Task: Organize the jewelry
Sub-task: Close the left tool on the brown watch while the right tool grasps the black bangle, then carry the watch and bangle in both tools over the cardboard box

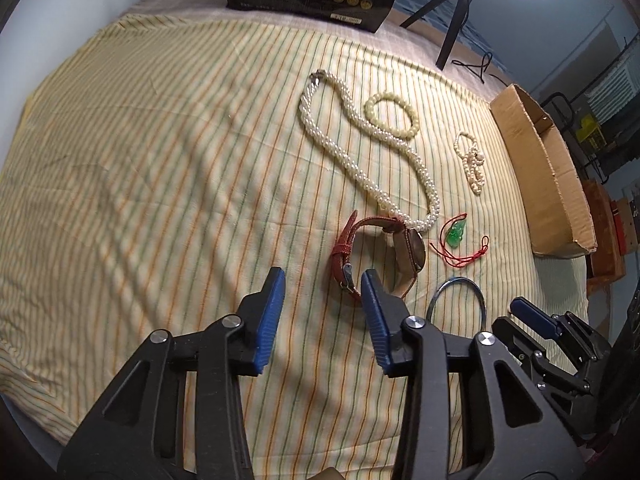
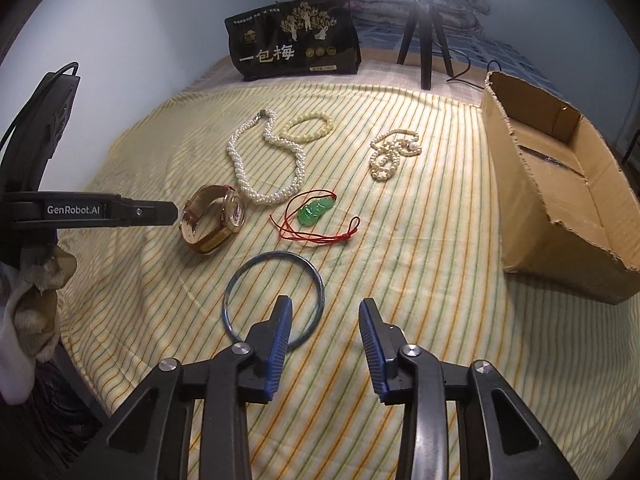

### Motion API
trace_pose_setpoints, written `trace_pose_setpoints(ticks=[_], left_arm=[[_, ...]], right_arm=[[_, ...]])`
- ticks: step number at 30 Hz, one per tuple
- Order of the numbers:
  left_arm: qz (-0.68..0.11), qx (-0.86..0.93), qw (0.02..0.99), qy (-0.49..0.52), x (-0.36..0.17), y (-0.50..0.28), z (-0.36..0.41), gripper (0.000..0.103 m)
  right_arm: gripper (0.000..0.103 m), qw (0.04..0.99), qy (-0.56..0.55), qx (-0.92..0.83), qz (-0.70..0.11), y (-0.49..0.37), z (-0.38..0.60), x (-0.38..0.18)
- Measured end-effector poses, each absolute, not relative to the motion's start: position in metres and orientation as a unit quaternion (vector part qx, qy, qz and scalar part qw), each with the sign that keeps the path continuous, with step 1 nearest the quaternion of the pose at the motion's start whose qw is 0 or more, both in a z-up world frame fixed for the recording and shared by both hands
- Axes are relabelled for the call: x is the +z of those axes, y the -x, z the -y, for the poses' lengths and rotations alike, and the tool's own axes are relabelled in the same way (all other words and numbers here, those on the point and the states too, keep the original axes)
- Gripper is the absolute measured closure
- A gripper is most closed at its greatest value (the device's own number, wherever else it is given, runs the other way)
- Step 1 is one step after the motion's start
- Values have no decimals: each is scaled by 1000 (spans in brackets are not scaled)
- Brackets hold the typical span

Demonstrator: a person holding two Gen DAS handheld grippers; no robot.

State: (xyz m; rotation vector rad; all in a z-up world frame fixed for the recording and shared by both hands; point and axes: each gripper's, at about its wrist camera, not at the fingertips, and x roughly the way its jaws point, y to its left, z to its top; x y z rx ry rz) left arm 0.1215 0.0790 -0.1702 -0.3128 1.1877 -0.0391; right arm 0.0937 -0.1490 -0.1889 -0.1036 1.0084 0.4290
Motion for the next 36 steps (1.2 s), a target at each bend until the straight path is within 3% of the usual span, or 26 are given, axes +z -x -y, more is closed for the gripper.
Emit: trace_pose_setpoints(ticks=[12, 17, 20, 24, 36], left_arm=[[-571, -8, 807, 148, -189, -139, -74, 72], [-571, 0, 810, 138, -193, -142, -70, 77], [-569, -1, 812, 130, -193, -145, -66, 88], [-570, -6, 812, 128, -193, -145, -64, 96], [-557, 2, 821, 125, -184, -138, -68, 96]], right_arm=[[76, 842, 62, 211, -493, -112, 135, -208], [90, 841, 75, 215, -491, -112, 133, -210], [98, 841, 77, 218, -489, -113, 132, -210], [101, 842, 76, 218, -487, -115, 131, -210], [102, 861, 70, 216, -454, -110, 132, -189]])
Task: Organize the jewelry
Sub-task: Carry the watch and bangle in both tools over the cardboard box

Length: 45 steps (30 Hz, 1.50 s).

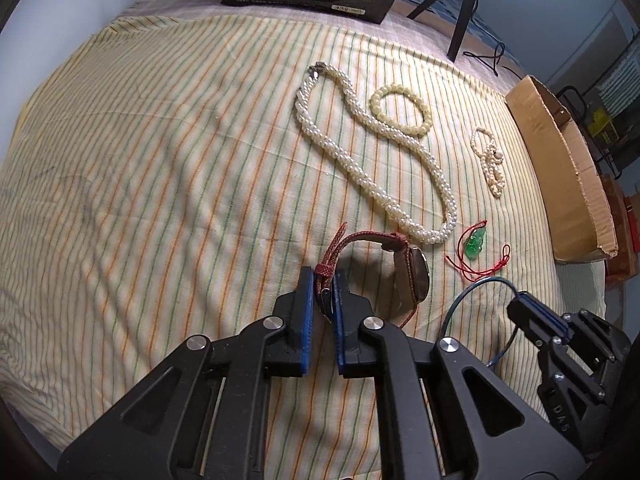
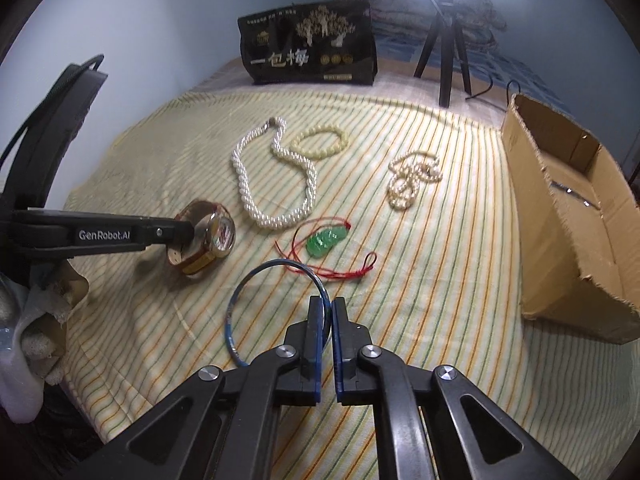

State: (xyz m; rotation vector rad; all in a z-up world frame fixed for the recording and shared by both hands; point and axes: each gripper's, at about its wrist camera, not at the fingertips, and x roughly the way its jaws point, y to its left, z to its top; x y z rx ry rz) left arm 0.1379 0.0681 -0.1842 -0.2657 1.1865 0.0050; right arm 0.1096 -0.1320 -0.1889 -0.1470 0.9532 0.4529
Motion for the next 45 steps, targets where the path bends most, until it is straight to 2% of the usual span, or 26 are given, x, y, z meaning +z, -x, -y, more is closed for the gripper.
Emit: trace_pose_setpoints(ticks=[14, 26, 45], left_arm=[[-520, -13, 846, 121, -150, -133, -51, 96], [-480, -31, 871, 102, -118, -140, -16, 96], [-462, -88, 877, 103, -94, -168, 59, 96]], right_arm=[[102, 897, 64, 186, -396, -110, 152, -146], [102, 921, 50, 166, -349, -114, 174, -111], [102, 953, 5, 76, -292, -149, 252, -70]])
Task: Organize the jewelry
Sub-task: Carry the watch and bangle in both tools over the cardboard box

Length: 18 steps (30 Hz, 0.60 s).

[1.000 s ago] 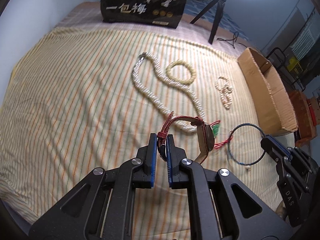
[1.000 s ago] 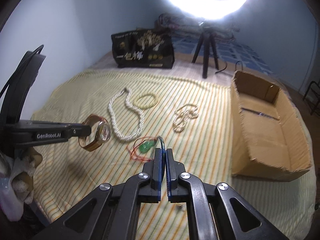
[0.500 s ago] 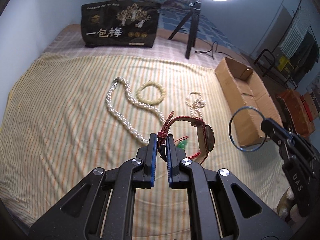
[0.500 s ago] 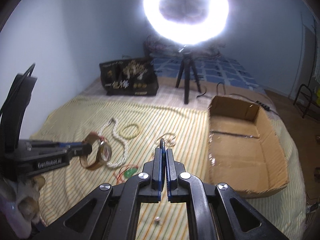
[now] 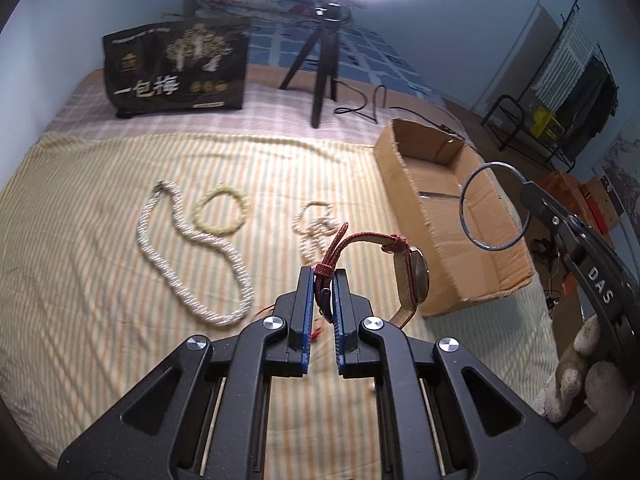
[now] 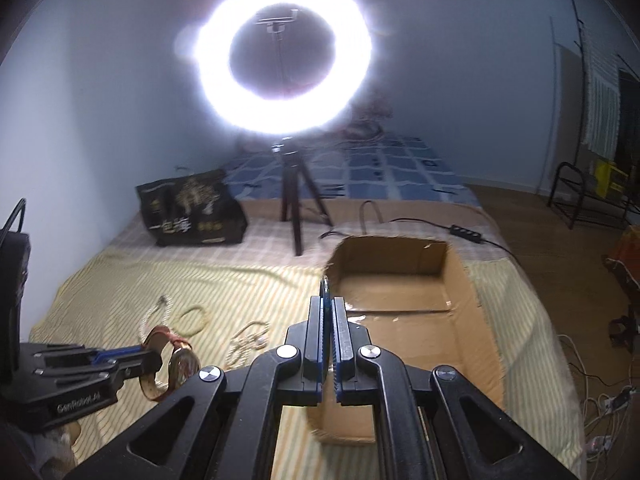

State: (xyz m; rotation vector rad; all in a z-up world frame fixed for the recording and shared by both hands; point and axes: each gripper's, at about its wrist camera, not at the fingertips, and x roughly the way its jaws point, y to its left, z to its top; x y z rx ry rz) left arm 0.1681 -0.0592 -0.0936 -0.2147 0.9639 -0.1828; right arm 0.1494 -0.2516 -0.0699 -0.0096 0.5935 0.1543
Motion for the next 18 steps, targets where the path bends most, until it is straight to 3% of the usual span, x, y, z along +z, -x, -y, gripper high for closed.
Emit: trace_pose_setpoints(ticks=[18], left_arm=[[-472, -139, 866, 89, -99, -201, 156, 96]], right_arm=[[103, 947, -40, 17, -319, -192, 322, -85]])
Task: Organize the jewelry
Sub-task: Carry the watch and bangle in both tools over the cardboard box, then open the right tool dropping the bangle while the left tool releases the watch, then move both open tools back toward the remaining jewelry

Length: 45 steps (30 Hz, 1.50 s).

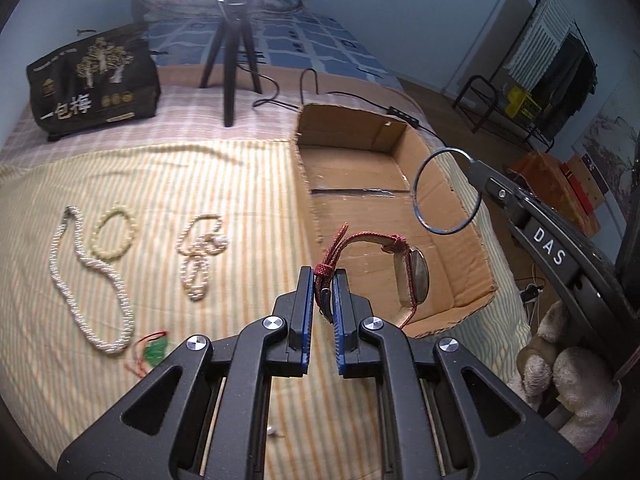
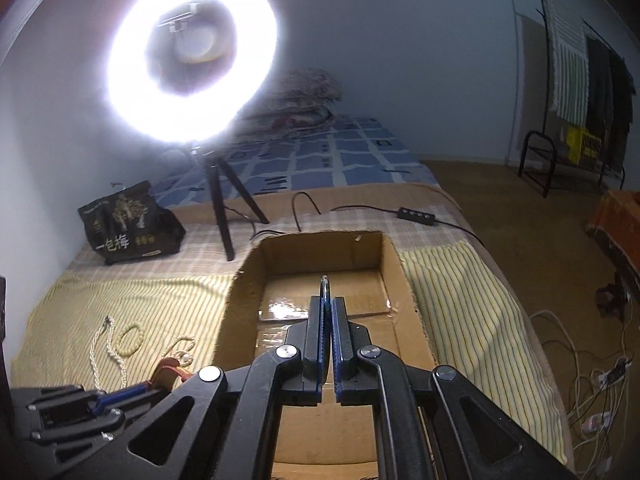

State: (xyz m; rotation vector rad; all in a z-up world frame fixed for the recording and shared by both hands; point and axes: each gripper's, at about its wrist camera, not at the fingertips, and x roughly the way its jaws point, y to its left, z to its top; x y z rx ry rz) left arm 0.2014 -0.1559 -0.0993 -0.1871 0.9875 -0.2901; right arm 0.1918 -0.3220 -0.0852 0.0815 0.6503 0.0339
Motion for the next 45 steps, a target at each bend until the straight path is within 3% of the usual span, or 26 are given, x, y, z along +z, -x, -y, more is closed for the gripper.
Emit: trace_pose_setpoints(ticks=[10, 12, 13, 14, 15, 16, 20, 45], left_arm=[[-475, -166, 860, 83, -110, -208, 184, 96], [-472, -168, 862, 82, -111, -209, 185, 89], [-471, -172, 861, 84, -110, -208, 184, 83], [-472, -174, 860, 86, -110, -208, 184, 77], [-473, -174, 860, 86, -109, -208, 183, 61], [-468, -175, 862, 87, -107, -206, 181, 54], [-458, -171, 870, 70, -101, -202, 177, 52], [-447, -120, 884, 66, -80, -186, 95, 52]], right_arm=[[102, 941, -80, 17, -328, -202, 341, -91], [90, 940, -79, 16, -332, -202, 340, -92], [72, 940, -78, 13, -333, -202, 339, -93], [63, 940, -77, 9, -331, -202, 339, -93], [62, 941, -78, 4, -331, -202, 340, -94], [60, 940, -79, 0, -331, -201, 341, -94], [41, 940, -98, -20, -325, -198, 349, -90], [35, 948, -67, 4, -311, -166, 324, -50]])
